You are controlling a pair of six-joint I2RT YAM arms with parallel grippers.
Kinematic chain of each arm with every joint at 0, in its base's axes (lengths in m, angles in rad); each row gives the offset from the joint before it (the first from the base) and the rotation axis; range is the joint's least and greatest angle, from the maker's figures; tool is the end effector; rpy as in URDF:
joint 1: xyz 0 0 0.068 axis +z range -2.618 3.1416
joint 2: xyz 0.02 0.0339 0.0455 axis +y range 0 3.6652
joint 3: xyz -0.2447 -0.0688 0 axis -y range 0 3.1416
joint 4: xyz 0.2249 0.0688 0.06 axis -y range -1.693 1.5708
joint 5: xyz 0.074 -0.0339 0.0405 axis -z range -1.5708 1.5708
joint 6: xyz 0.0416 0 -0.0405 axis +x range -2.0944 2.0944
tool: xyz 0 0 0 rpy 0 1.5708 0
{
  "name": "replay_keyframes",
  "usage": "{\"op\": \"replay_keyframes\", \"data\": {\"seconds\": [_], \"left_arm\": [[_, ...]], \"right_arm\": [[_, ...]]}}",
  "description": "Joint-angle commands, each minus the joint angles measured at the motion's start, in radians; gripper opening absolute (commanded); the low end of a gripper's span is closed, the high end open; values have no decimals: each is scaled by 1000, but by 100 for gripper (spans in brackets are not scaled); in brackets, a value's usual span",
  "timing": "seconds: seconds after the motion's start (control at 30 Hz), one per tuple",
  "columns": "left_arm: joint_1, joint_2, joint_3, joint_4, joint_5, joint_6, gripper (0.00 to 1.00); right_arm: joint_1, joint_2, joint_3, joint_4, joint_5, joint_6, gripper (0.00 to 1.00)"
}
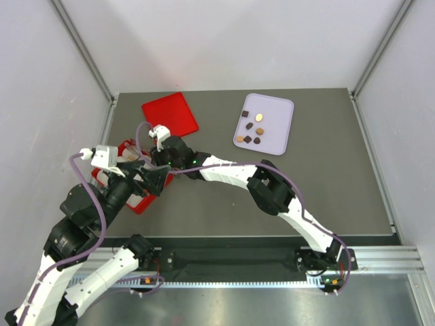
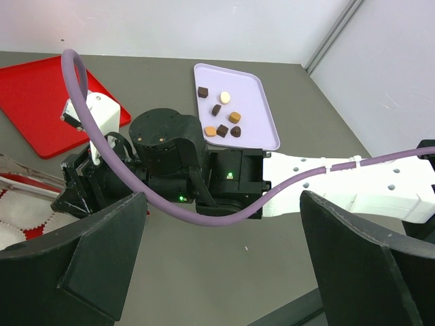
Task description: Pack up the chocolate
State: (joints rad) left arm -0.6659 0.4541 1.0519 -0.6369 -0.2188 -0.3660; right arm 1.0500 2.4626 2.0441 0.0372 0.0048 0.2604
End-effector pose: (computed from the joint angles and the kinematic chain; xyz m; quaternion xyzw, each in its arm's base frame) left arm 0.0581 -0.0341 0.3925 0.0322 0.7198 -0.2715 0.6381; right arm 0.2726 0.4749 0.1876 -0.3173 0.7651 0.3398 0.4455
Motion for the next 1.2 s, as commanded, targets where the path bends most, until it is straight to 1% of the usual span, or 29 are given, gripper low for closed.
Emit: {"op": "replay_keyframes", "data": {"seconds": [0.0,0.17,0.33,0.43,0.67,0.8,0.83,0.9,0.93,0.97,1.03,1.07,1.13,1.17], "left_arm": [[0,6,23,20,1,6,99],[2,17,37,20,9,-1,99],[2,32,66,13,9,-4,99],[0,40,79,9,12,-13,99],[0,43,65,11,35,-59,99],[0,57,22,3,16,-83,99],[2,69,16,-6,27,-97,99],[2,84,-6,-7,36,-112,99],[2,92,-15,-6,32,-129,99],[0,103,-24,-12,15,-139,99],[0,139,-53,-17,6,-145,99],[2,153,-65,-6,10,-143,99],[0,188,-101,12,22,-142,99],[0,198,-110,23,36,-139,99]], "right_arm": [[21,-16,48,52,26,-26,40],[21,-73,4,84,24,-38,37],[15,-184,-85,128,29,-59,37],[1,-257,-165,171,32,-53,36],[-45,-459,-441,256,64,-43,35],[-110,-617,-571,172,127,-18,34],[-126,-646,-599,120,144,-18,34],[-188,-730,-685,60,175,-18,33],[-212,-757,-708,-12,178,-15,34],[-267,-802,-743,-34,179,-10,34],[-327,-835,-763,-143,185,-7,35],[-381,-847,-769,-219,188,-12,36],[-427,-869,-766,-290,189,-47,36],[-462,-870,-765,-351,192,-59,36]]}}
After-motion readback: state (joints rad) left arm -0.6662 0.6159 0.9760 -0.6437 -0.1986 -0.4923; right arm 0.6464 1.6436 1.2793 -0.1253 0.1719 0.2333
